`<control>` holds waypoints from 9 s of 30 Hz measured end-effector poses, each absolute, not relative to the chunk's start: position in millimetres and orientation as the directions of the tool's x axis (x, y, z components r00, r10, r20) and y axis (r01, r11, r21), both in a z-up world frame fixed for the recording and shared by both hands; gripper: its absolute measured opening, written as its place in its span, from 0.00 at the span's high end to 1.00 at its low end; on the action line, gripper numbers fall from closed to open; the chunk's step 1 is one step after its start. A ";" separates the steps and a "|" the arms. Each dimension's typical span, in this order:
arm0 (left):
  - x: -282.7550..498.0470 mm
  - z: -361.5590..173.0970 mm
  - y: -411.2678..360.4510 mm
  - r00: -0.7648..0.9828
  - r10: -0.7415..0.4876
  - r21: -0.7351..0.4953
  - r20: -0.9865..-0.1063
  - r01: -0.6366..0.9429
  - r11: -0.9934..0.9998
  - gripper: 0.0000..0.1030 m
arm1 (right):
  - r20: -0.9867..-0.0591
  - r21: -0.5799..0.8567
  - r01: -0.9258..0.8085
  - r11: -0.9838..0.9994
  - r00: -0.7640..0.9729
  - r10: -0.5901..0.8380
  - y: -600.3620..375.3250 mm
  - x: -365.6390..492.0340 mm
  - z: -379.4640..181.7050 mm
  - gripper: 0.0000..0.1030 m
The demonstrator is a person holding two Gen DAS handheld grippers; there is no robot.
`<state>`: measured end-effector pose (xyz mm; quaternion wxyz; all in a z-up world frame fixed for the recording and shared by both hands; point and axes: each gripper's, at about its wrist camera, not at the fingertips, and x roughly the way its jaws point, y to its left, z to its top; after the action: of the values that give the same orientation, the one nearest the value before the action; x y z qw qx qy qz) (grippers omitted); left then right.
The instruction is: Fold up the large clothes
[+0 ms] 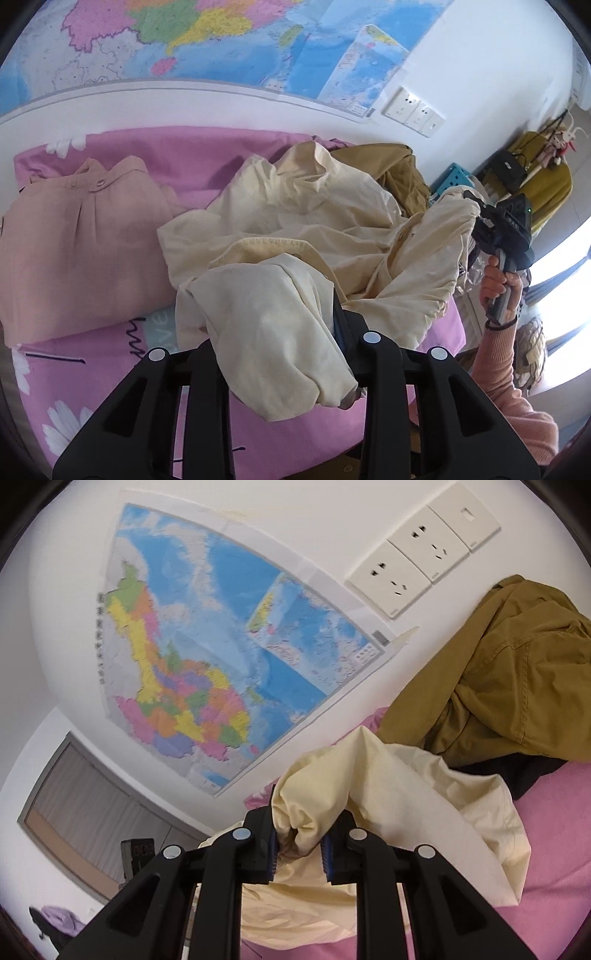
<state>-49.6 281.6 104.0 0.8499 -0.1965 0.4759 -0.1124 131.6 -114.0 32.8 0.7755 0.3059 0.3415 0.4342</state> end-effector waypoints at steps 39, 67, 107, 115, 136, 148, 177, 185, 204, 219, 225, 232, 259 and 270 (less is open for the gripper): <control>-54.8 115.1 227.1 0.843 -0.175 -0.083 -0.508 0.154 0.985 0.05 | -0.451 0.782 -0.235 0.578 0.427 0.784 -76.9 232.2 -18.4 0.82; 84.1 19.8 250.7 0.641 -0.184 -0.154 -0.745 0.103 0.983 0.80 | -0.686 -0.108 -0.640 0.761 0.602 0.409 61.1 152.5 -22.7 0.65; 41.7 -14.3 287.5 0.663 0.012 -0.075 -0.748 -0.104 0.992 0.33 | -0.623 -0.180 -0.576 0.798 0.695 0.360 64.0 195.5 -22.5 0.42; 55.5 -45.5 310.4 0.618 0.000 -0.141 -0.786 -0.179 0.974 0.30 | -0.727 0.007 -0.561 0.828 0.565 0.390 41.1 247.9 -48.3 0.40; -64.2 -74.8 273.6 0.670 -0.405 -0.632 -0.622 -0.124 0.765 0.23 | -0.477 0.786 -0.264 0.558 0.316 0.820 -124.7 145.1 -119.5 0.22; -15.9 -93.9 281.8 0.720 -0.453 -0.782 -0.526 -0.199 0.591 0.27 | -0.450 0.816 -0.136 0.562 0.459 0.766 -101.5 176.5 -127.2 0.44; -178.9 5.3 186.4 0.730 -0.462 -0.323 -0.503 0.337 0.884 0.43 | -0.612 0.316 -0.383 0.868 0.617 0.495 -186.3 20.1 -68.1 0.19; -105.2 -10.3 153.7 0.716 -0.360 -0.274 -0.599 0.239 0.931 0.43 | -0.625 0.231 -0.461 0.857 0.604 0.494 -155.8 41.0 -76.2 0.95; -71.6 -39.7 200.4 0.664 -0.401 -0.473 -0.631 0.079 0.877 0.78 | -0.602 0.318 -0.446 0.836 0.587 0.542 -182.9 46.8 -85.7 0.83; -71.8 -38.5 197.9 0.657 -0.380 -0.450 -0.651 0.068 0.890 0.83 | -0.559 0.347 -0.287 0.893 0.701 0.443 -223.8 59.5 -76.3 0.92; -72.9 -29.7 189.0 0.666 -0.379 -0.419 -0.642 0.109 0.901 0.63 | -0.601 0.318 -0.406 0.857 0.613 0.513 -176.2 70.9 -74.6 0.71; -72.4 -33.1 199.5 0.655 -0.409 -0.467 -0.635 0.096 0.879 0.69 | -0.625 0.504 -0.264 0.822 0.545 0.559 -203.3 103.8 -116.0 0.90; -36.1 -15.3 188.2 0.716 0.018 -0.048 -0.698 -0.072 0.996 0.22 | -0.577 0.369 -0.416 0.831 0.599 0.555 -112.7 108.8 -65.9 0.41; -37.6 -17.2 174.9 0.722 0.050 -0.034 -0.690 -0.102 0.994 0.05 | -0.638 0.217 -0.560 0.799 0.538 0.550 -37.7 75.4 -80.4 0.28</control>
<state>-37.6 174.9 -17.2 0.9273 -0.0347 0.3704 0.0410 75.4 -37.7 -80.4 0.8770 -0.0070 0.3613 0.3166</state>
